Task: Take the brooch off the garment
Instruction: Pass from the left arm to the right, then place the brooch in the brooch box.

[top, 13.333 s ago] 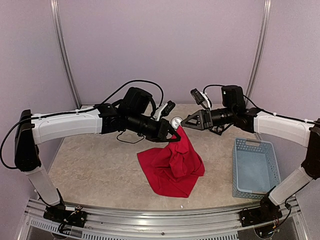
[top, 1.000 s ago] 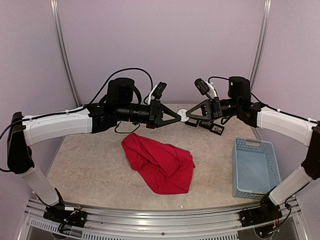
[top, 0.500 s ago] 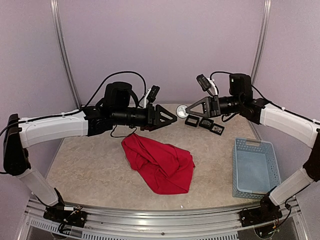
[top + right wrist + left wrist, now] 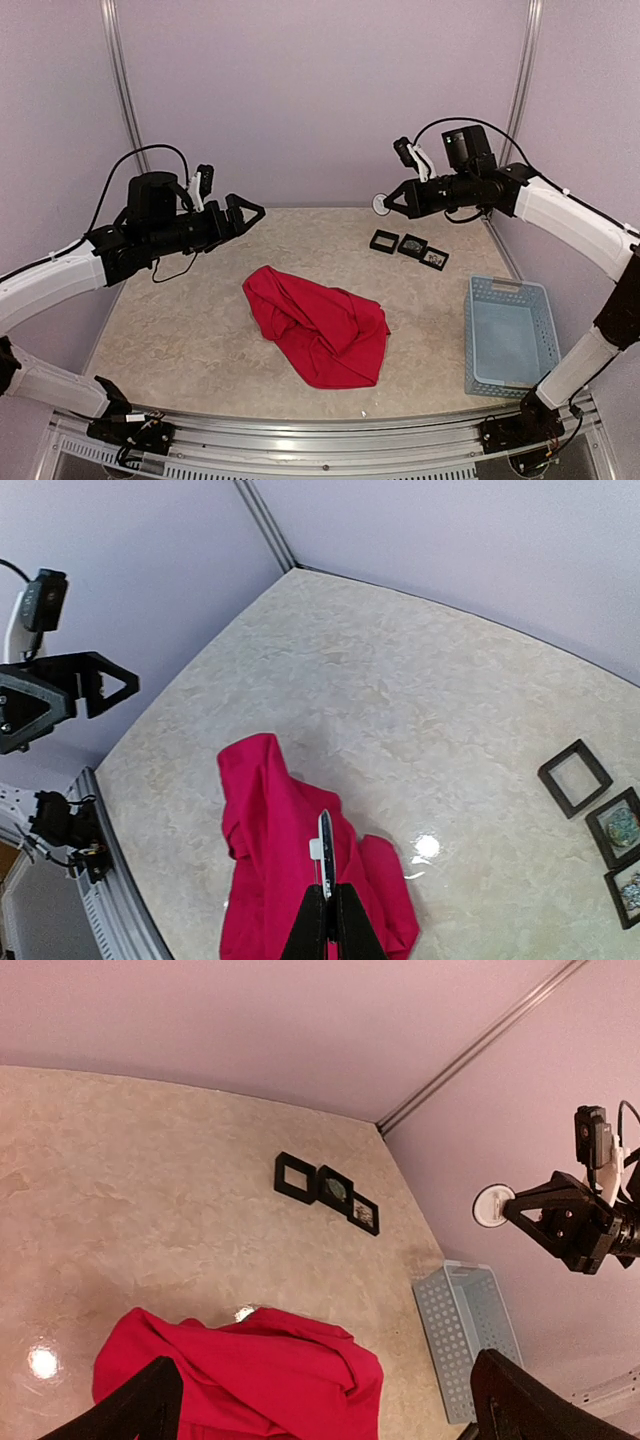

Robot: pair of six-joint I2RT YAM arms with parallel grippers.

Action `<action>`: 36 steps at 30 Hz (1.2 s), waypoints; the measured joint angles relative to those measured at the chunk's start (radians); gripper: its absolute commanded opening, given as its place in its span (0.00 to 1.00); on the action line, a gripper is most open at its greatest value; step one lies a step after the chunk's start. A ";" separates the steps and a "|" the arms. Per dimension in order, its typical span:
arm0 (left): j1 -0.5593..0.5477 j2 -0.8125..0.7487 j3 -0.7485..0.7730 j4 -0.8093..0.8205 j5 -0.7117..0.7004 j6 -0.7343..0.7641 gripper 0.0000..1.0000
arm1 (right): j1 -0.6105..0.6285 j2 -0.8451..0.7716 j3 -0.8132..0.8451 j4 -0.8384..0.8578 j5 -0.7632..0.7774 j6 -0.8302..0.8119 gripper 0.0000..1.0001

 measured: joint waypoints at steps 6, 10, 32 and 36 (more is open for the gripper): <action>0.084 -0.082 -0.059 -0.044 -0.136 0.006 0.99 | 0.000 0.210 0.208 -0.130 0.216 -0.089 0.00; 0.143 -0.092 -0.059 -0.068 -0.198 0.014 0.99 | -0.007 0.366 0.334 -0.189 0.294 -0.135 0.00; 0.276 -0.009 -0.059 -0.140 -0.198 0.029 0.99 | -0.041 0.877 0.804 -0.370 0.621 -0.310 0.00; 0.277 -0.008 -0.059 -0.142 -0.190 0.032 0.99 | -0.045 0.916 0.827 -0.360 0.650 -0.315 0.00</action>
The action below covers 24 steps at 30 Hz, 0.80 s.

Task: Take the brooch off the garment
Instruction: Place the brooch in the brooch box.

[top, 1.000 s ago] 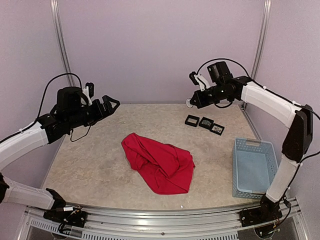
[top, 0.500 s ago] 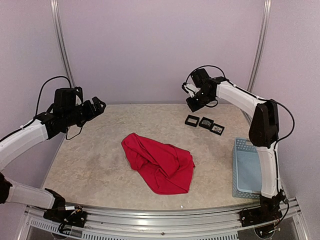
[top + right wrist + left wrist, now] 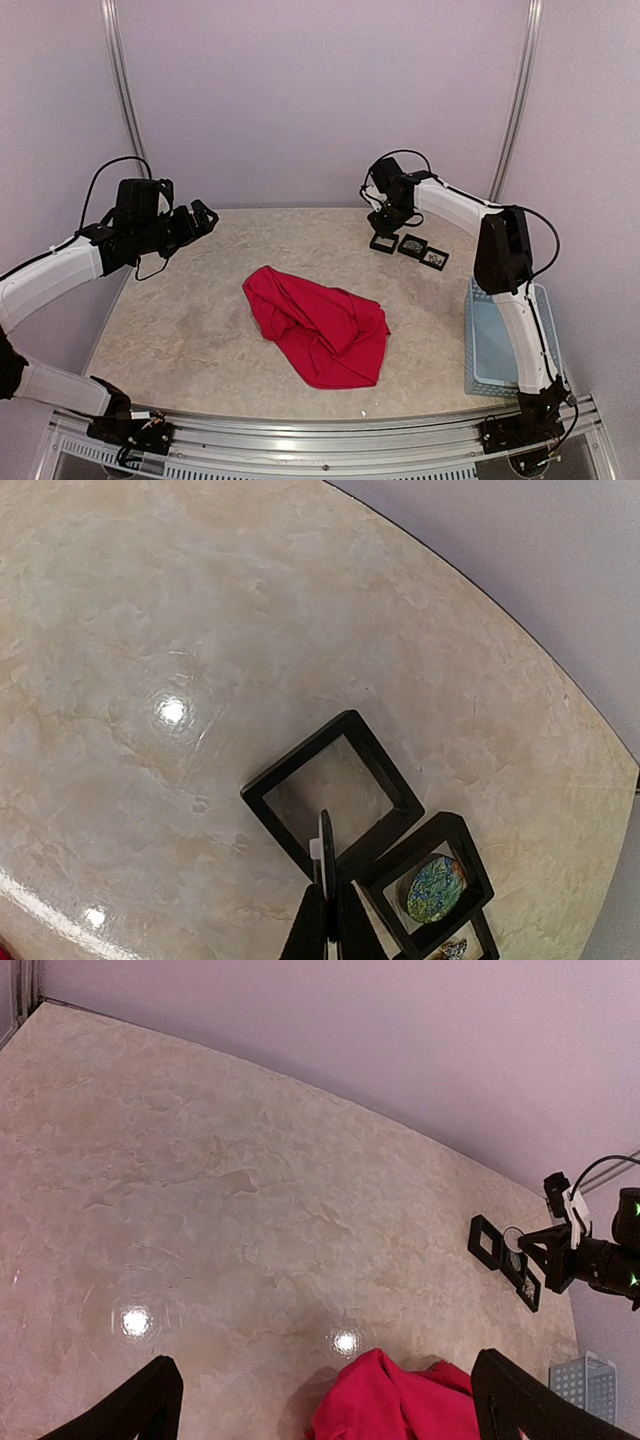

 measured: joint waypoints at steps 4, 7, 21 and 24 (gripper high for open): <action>0.000 0.000 0.000 0.000 0.008 0.005 0.99 | 0.000 0.029 0.005 0.024 0.026 -0.007 0.00; 0.001 0.003 0.000 -0.001 0.023 0.010 0.99 | 0.000 0.047 0.017 0.042 0.050 -0.017 0.00; 0.005 0.008 0.000 -0.016 0.046 0.025 0.99 | 0.000 0.118 0.025 0.090 0.160 -0.069 0.00; 0.005 0.012 0.000 -0.015 0.047 0.025 0.99 | 0.000 0.120 0.025 0.101 0.182 -0.076 0.00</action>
